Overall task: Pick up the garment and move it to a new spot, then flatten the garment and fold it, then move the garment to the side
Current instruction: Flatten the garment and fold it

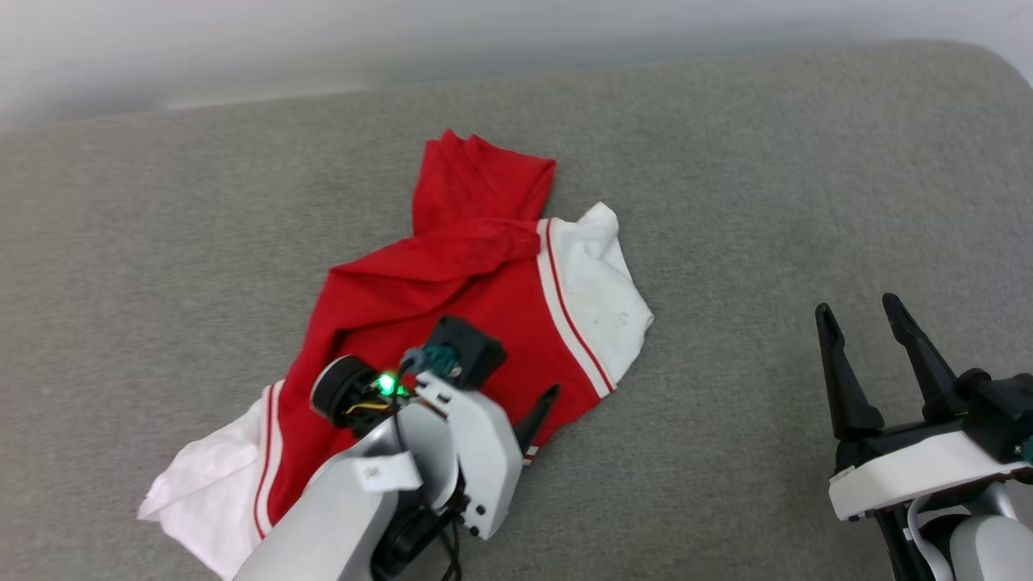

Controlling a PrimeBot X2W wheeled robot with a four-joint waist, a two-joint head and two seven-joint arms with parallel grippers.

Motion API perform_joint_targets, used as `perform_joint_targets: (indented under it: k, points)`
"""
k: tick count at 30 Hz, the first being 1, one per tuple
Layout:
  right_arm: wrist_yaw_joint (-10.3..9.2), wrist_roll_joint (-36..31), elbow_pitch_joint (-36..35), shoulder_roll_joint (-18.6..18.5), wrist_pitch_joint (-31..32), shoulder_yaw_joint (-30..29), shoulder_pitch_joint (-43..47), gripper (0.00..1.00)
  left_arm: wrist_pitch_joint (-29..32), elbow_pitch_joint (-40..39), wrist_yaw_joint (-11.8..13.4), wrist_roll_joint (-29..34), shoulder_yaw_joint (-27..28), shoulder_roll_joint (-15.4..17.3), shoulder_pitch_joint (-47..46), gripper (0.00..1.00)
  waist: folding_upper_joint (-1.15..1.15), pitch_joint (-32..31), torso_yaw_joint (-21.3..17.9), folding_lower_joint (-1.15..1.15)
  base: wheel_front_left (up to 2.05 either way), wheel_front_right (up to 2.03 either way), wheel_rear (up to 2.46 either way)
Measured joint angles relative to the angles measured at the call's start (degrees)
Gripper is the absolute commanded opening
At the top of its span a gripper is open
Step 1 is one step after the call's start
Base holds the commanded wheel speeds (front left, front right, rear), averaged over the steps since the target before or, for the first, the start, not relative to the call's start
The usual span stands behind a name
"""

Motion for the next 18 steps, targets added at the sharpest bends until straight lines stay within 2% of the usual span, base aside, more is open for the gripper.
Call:
perform_joint_targets:
  k: [2, 5, 13, 14, 15, 16, 17, 18]
  points:
    - [0.00, 0.00, 0.20, 0.10, -0.24, -0.04, -0.15, 1.00, 2.79, 2.46, -0.55, -1.77, -1.23, -1.15, -2.72, 1.00, 0.00, 1.13, -1.13, 0.00, 0.00, 0.00, 0.00]
    - [0.00, -0.01, 0.75, 0.45, -0.79, 0.11, -0.38, 1.00, 6.30, 5.65, -1.24, -2.44, -3.67, -1.10, -6.23, 1.00, 0.00, 2.62, -2.98, 0.00, 0.00, 0.00, 0.00]
    - [0.00, 0.00, 3.11, 1.70, -2.67, 0.51, -1.26, 1.00, 8.68, 13.49, -1.58, -1.29, -8.39, -0.68, -12.64, 1.00, 0.00, 6.44, -7.04, 0.00, 0.00, 0.00, 0.00]
    - [0.00, 0.00, 3.36, 1.77, -2.80, 0.51, -1.41, 1.00, 9.00, 14.10, -1.58, -1.49, -8.73, -0.71, -12.89, 0.83, 0.00, 6.65, -7.30, 0.00, 0.00, 0.00, 0.00]
    - [0.00, 0.00, 3.59, 1.81, -2.87, 0.48, -1.54, 1.00, 9.29, 14.57, -1.58, -1.77, -9.06, -0.70, -13.27, 0.44, 0.00, 6.82, -7.52, 0.00, 0.00, 0.00, 0.00]
    - [0.00, 0.00, 3.79, 1.93, -2.98, 0.53, -1.71, 1.00, 9.33, 15.01, -1.58, -1.80, -9.44, -0.64, -13.53, 0.35, 0.00, 6.93, -7.69, 0.00, 0.00, 0.00, 0.00]
    - [0.00, 0.00, 3.93, 1.97, -3.15, 0.52, -1.79, 1.00, 9.26, 15.49, -1.59, -1.79, -9.70, -0.53, -13.71, 0.00, 0.00, 7.02, -7.83, 0.00, 0.00, 0.00, 0.00]
    - [0.00, 0.00, 4.27, 2.07, -3.26, 0.58, -1.88, 1.00, 8.73, 16.47, -1.69, -1.79, -10.26, -0.43, -14.13, 0.00, 0.00, 7.08, -8.00, 0.00, 0.00, 0.00, 0.00]
